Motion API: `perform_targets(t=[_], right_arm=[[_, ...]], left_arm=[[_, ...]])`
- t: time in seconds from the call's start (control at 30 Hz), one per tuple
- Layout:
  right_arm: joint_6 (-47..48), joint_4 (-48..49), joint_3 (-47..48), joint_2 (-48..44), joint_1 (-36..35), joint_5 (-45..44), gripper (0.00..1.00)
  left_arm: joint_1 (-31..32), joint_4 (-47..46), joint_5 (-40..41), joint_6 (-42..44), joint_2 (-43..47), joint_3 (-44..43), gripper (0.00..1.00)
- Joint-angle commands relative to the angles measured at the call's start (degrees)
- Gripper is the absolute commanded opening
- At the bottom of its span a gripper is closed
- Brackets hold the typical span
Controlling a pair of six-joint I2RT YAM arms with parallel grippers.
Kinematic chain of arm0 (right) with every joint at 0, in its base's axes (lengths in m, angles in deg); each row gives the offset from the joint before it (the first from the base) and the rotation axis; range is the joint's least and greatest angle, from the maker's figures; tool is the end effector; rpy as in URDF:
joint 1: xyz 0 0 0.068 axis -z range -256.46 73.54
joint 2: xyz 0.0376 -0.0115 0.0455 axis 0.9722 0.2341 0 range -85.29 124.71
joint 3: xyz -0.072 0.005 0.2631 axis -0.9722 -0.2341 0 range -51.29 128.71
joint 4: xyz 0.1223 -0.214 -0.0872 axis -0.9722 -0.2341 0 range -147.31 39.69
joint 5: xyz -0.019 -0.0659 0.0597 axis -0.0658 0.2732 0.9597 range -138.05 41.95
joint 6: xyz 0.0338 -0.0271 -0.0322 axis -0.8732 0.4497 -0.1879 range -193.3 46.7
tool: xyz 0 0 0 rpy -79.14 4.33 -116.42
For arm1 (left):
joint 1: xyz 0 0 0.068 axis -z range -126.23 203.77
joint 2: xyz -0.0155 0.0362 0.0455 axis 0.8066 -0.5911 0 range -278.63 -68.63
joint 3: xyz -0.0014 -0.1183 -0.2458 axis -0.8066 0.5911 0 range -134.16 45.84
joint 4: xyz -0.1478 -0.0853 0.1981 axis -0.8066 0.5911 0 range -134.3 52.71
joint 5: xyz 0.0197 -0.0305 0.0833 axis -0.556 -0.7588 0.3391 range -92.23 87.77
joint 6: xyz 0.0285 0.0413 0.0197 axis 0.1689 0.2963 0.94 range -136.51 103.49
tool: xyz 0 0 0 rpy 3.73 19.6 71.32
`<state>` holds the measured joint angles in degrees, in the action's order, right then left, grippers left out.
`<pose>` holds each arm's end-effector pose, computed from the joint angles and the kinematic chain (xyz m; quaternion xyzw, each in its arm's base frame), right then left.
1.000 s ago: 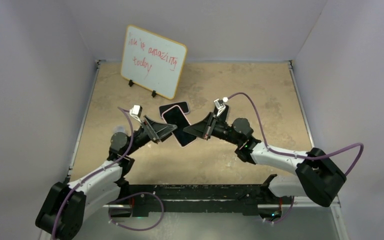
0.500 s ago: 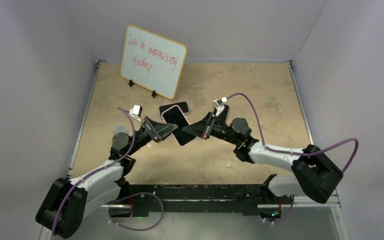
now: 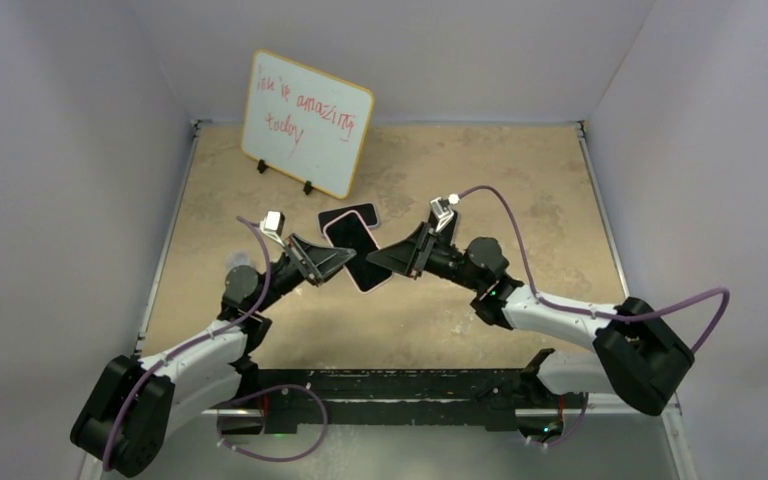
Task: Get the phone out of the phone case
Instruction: Adjust the phone, then remove the phone case from the phone.
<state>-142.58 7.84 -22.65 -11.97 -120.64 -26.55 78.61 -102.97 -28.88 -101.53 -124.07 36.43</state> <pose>0.1808 0.1939 0.2618 -0.0108 0.6256 0.7083 0.3267 0.1629 -0.0930 0.2194 -0.1491 0.6164 -0.7045 0.3187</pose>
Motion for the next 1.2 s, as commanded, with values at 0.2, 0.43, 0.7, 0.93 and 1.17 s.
perform_targets(t=[0.2,0.43,0.7,0.93,1.17], right_arm=[[4.29,-6.8,-2.63,-12.74,3.08,-1.26,0.52],[6.75,-12.49,-6.61,-20.97,5.26,-0.6,0.52],[6.83,-13.94,-8.37,-21.2,5.64,-1.07,0.52],[5.46,-8.88,-10.54,-19.09,5.95,-0.18,0.49],[5.81,-3.28,-8.89,-14.63,5.94,3.47,0.46]], left_arm=[[-0.61,-2.15,3.57,-1.56,0.44,-0.29,0.0],[-1.18,-1.72,3.51,-1.58,0.51,-1.4,0.0],[-1.4,-1.35,2.93,-1.82,1.0,-1.77,0.0],[-1.44,-1.12,2.33,-2.26,2.56,-1.85,0.0],[-1.38,-1.43,1.56,-2.45,2.81,-2.4,0.0]])
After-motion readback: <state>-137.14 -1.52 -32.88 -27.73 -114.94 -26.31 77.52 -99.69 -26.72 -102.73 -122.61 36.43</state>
